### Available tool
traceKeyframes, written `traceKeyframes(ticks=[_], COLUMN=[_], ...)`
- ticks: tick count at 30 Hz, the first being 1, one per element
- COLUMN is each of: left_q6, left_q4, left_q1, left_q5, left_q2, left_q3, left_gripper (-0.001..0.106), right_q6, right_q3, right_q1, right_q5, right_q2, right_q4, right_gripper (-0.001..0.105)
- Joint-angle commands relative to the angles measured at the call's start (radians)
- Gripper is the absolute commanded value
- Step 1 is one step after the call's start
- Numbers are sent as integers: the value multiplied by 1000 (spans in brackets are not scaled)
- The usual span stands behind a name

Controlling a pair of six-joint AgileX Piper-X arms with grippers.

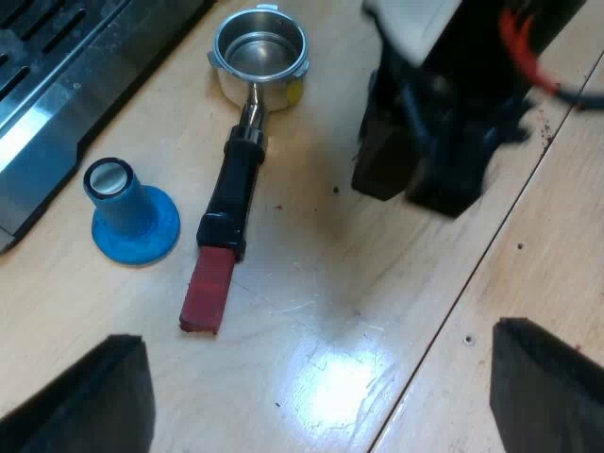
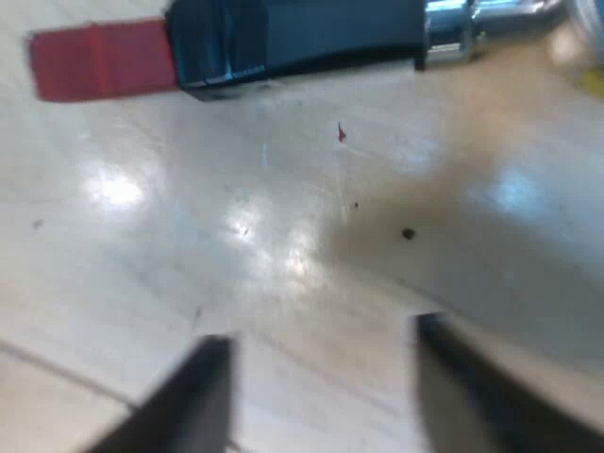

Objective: Put the handle in the coffee machine

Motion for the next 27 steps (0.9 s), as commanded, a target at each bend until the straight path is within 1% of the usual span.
traceKeyframes(ticks=[1, 3, 4, 8, 12, 13, 15, 17, 19, 21, 22, 23, 24, 27], left_q6=[-7, -7, -7, -7, -15, -15, -15, -15, -15, -15, -15, -15, -15, -15], left_q4=[-7, -7, -7, -10, -12, -12, -16, -24, -27, -27, -27, -27, -27, -29], left_q1=[-5, -5, -5, -5, -5, -5, -5, -5, -5, -5, -5, -5, -5, -5], left_q5=[-17, -17, -17, -17, -17, -17, -17, -17, -17, -17, -17, -17, -17, -17], left_q2=[-1, -1, -1, -1, -1, -1, -1, -1, -1, -1, -1, -1, -1, -1], left_q3=[-6, -6, -6, -6, -6, -6, -6, -6, -6, -6, -6, -6, -6, 2], left_gripper=[74, 74, 74, 74, 74, 74, 74, 74, 74, 74, 74, 74, 74, 74], right_q6=[-74, -85, -94, -103, -115, -117, -117, -142, -162, -177, -177, -181, -205, -239], right_q3=[-4, -4, -4, -4, -4, -4, -4, -4, -4, -4, -4, -4, -4, -4], right_q1=[0, 0, 0, 0, 0, -3, -7, -25, -44, -68, -71, -83, -122, -158], right_q5=[7, 20, 22, 52, 139, 181, 196, 200, 200, 200, 200, 200, 200, 191], right_q2=[-66, -104, -127, -191, -247, -267, -277, -284, -281, -272, -271, -267, -255, -242], right_q4=[59, 77, 88, 121, 166, 187, 197, 203, 190, 173, 173, 163, 140, 123], right_gripper=[95, 103, 104, 105, 105, 105, 105, 104, 101, 93, 93, 89, 80, 79])
